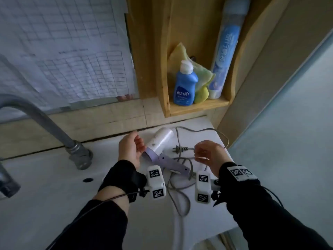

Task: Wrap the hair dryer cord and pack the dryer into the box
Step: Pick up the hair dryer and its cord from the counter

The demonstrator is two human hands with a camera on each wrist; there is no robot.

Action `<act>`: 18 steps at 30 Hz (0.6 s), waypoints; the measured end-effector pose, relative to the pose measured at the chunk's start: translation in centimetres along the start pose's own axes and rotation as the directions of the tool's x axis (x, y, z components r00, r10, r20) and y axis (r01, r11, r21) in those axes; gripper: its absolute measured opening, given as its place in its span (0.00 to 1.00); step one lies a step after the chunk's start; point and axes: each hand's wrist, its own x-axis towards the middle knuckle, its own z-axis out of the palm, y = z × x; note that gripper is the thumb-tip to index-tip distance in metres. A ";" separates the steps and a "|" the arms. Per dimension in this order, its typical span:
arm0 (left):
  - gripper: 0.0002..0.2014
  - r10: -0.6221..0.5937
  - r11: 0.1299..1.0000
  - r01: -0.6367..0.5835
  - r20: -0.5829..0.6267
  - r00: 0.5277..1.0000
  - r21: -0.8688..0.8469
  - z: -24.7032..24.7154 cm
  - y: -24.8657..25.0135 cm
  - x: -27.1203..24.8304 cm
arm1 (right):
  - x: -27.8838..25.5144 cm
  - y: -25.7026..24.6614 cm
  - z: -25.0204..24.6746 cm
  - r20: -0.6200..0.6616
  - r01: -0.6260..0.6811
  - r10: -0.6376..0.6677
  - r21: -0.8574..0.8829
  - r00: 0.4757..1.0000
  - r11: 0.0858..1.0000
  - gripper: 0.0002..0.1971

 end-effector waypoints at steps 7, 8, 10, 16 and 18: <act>0.11 0.161 0.897 -0.151 0.011 0.987 0.414 -0.2 -1.1 2.6 | 1.8 1.0 0.2 -0.006 -0.048 0.048 -0.163 0.999 0.985 0.05; 0.11 0.164 0.875 -0.158 0.027 0.986 0.457 -0.2 -1.1 2.7 | 1.9 1.1 0.3 -0.006 -0.055 0.055 -0.183 0.998 0.982 0.05; 0.14 0.156 0.837 -0.182 0.094 0.983 0.517 -0.2 -1.5 3.0 | 2.2 1.4 0.5 -0.003 -0.069 0.070 -0.200 0.998 0.977 0.05; 0.33 0.008 0.589 -0.160 0.192 0.981 0.792 -0.2 -2.7 3.4 | 2.6 1.8 1.4 0.006 -0.047 0.052 -0.313 0.999 0.948 0.06; 0.39 -0.010 0.504 -0.170 0.202 0.979 0.847 -0.2 -2.8 3.4 | 2.7 1.9 1.6 0.022 -0.036 0.047 -0.362 0.999 0.931 0.07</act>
